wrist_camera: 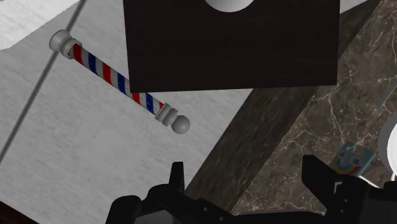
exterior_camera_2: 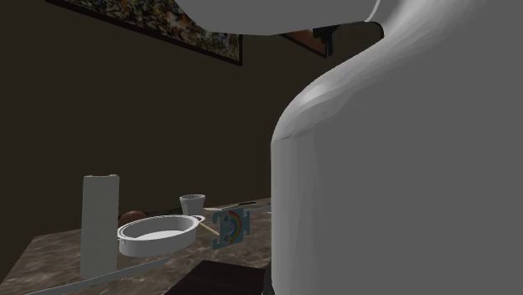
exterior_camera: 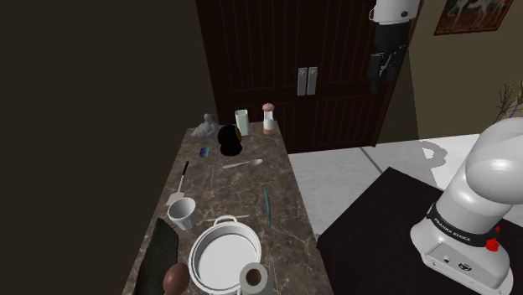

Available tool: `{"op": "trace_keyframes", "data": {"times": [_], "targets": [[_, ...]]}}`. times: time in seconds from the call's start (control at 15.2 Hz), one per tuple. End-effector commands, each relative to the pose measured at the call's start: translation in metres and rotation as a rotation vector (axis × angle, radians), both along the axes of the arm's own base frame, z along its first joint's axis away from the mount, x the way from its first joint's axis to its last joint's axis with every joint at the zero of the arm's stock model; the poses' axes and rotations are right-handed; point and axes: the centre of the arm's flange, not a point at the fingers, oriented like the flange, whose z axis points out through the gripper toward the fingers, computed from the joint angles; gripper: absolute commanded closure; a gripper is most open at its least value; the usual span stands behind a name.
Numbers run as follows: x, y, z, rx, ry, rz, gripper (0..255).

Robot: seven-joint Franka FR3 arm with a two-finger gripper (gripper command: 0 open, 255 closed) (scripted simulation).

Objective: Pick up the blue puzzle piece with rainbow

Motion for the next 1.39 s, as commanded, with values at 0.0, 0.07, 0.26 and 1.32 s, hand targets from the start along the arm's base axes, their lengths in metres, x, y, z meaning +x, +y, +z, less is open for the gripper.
{"op": "trace_keyframes", "data": {"times": [0.0, 0.07, 0.26, 1.32], "targets": [[0.000, 0.000, 0.000, 0.000, 0.000, 0.000, 0], [0.002, 0.009, -0.009, 0.000, -0.002, -0.016, 0], [0.008, 0.036, -0.037, 0.001, -0.007, -0.063, 0], [0.066, 0.172, -0.182, 0.003, -0.034, -0.313, 0]]}}
